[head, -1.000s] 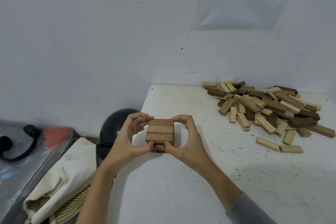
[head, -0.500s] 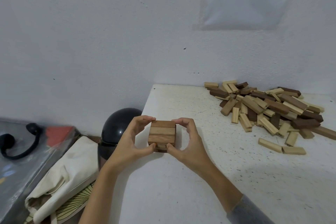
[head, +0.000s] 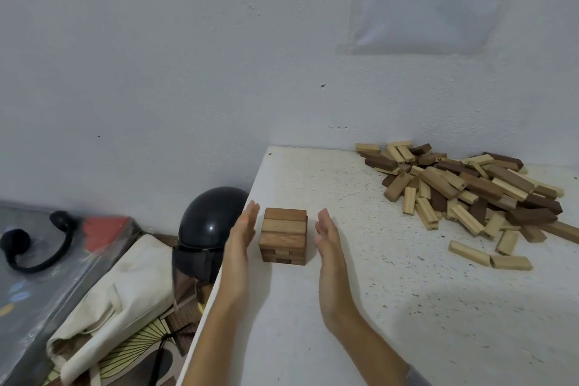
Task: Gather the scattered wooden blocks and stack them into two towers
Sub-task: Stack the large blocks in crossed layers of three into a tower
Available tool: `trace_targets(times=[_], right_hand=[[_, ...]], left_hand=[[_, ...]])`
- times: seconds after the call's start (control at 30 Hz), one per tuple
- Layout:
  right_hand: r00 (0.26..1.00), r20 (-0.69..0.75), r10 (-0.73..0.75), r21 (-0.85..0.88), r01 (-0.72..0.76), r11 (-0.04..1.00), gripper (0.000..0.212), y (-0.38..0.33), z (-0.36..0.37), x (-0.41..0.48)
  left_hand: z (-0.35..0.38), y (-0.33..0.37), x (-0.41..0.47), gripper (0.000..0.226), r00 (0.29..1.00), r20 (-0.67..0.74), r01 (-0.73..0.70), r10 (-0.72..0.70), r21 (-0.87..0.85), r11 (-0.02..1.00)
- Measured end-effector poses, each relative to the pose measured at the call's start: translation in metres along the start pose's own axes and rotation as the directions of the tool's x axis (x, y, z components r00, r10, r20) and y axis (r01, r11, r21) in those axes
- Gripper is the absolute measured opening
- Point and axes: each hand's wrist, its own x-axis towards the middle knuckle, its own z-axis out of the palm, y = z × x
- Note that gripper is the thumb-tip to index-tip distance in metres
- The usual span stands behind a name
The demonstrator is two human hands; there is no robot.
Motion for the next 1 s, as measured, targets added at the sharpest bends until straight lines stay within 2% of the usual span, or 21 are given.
trace_targets(times=[0.13, 0.3, 0.4, 0.5, 0.53, 0.57, 0.67, 0.7, 0.8, 0.9, 1.0], right_hand=[[0.998, -0.055, 0.036, 0.116, -0.029, 0.993, 0.047, 0.008, 0.018, 0.003], [0.998, -0.059, 0.030, 0.104, -0.023, 0.994, 0.070, 0.009, 0.036, 0.002], [0.998, -0.052, 0.028, 0.090, -0.024, 0.996, 0.070, 0.009, 0.038, 0.002], [0.998, -0.051, 0.027, 0.083, -0.023, 0.996, 0.056, 0.009, 0.039, 0.002], [0.998, -0.054, 0.026, 0.079, -0.022, 0.997, 0.052, 0.008, 0.039, 0.002], [0.998, -0.056, 0.024, 0.073, -0.020, 0.997, 0.050, 0.008, 0.039, 0.002], [0.998, -0.059, 0.024, 0.061, -0.020, 0.998, 0.050, 0.009, 0.038, 0.003], [0.998, -0.057, 0.025, 0.063, -0.021, 0.998, 0.053, 0.010, 0.038, 0.003], [0.999, -0.045, 0.029, 0.076, -0.025, 0.997, 0.063, 0.012, 0.037, 0.004], [0.999, -0.047, 0.027, 0.082, -0.023, 0.996, 0.064, 0.014, 0.037, 0.004], [0.999, -0.045, 0.029, 0.063, -0.026, 0.998, 0.070, 0.016, 0.038, 0.006]], left_hand=[[0.025, 0.003, -0.009, 0.056, 0.999, -0.019, 0.046, -0.050, -0.181, 0.982], [0.025, -0.001, -0.010, 0.046, 0.993, -0.052, 0.088, -0.104, -0.252, 0.964], [0.024, -0.005, -0.010, 0.048, 0.995, -0.037, 0.079, -0.089, -0.232, 0.969], [0.022, -0.012, -0.009, 0.092, 0.994, -0.022, 0.096, -0.104, -0.238, 0.967], [0.022, -0.013, -0.009, 0.096, 0.995, -0.027, 0.086, -0.095, -0.239, 0.967], [0.022, -0.012, -0.009, 0.093, 0.996, -0.035, 0.071, -0.081, -0.230, 0.971], [0.024, -0.009, -0.010, 0.067, 0.998, -0.016, 0.061, -0.066, -0.231, 0.971], [0.024, -0.009, -0.010, 0.066, 0.998, -0.020, 0.060, -0.066, -0.213, 0.975], [0.024, -0.010, -0.011, 0.084, 0.998, -0.019, 0.059, -0.064, -0.190, 0.980], [0.025, -0.014, -0.009, 0.104, 0.999, -0.019, 0.036, -0.041, -0.207, 0.978], [0.025, -0.014, -0.009, 0.105, 0.999, -0.024, 0.025, -0.032, -0.236, 0.971]])
